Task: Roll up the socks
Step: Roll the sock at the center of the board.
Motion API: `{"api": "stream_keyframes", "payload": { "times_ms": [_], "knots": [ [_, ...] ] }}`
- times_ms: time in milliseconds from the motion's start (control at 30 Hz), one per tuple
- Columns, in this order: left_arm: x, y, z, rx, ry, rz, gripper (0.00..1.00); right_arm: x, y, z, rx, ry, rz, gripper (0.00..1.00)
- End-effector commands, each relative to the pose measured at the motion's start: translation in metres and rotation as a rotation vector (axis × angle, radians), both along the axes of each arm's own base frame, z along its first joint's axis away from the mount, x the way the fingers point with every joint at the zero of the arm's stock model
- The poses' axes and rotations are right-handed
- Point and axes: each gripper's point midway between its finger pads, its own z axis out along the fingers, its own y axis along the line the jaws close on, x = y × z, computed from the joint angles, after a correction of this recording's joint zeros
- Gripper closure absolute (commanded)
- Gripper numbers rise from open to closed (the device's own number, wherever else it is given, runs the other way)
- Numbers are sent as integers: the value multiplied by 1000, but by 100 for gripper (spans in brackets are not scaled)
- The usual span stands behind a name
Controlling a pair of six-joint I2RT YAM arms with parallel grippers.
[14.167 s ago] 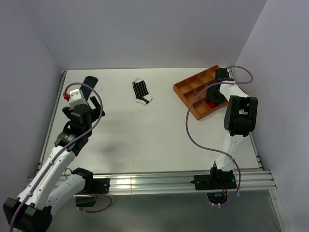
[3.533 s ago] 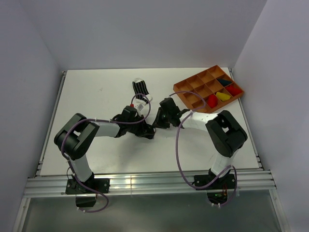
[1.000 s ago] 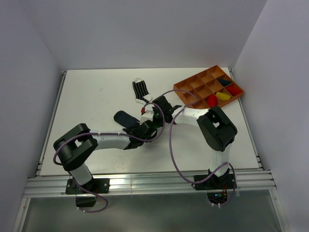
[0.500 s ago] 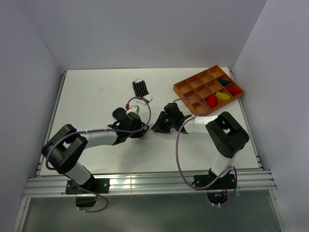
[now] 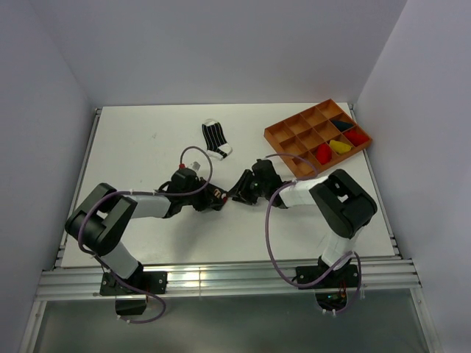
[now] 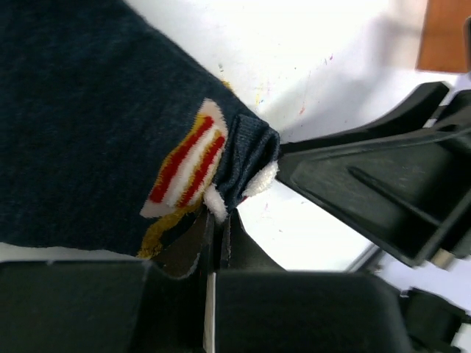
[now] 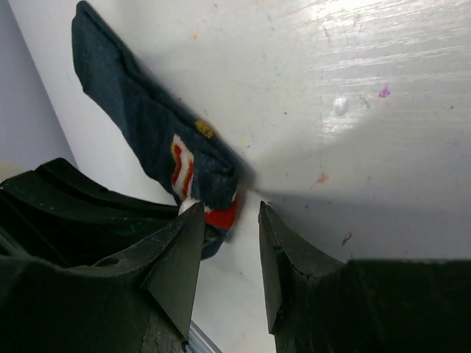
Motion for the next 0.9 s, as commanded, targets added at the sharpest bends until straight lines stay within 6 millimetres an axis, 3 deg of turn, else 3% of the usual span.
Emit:
{"api": "stream_keyframes", "payload": {
  "times_ms": [0,200,667,800,867],
  "knots": [
    [-7,-3,5,-96,50,19,100,9,5,-1,40,-9,-24,57],
    [-10,7,-2,-141,104,90,100,7,6,-17,37,31,-23,57],
    [-13,9,-11,-170,140,102,100,-4,16,-38,28,107,47,57],
    [-15,8,-13,-182,149,97,100,-4,19,-43,25,113,65,61],
    [-16,8,-14,-184,151,93,100,-5,19,-45,14,117,73,73]
  ]
}}
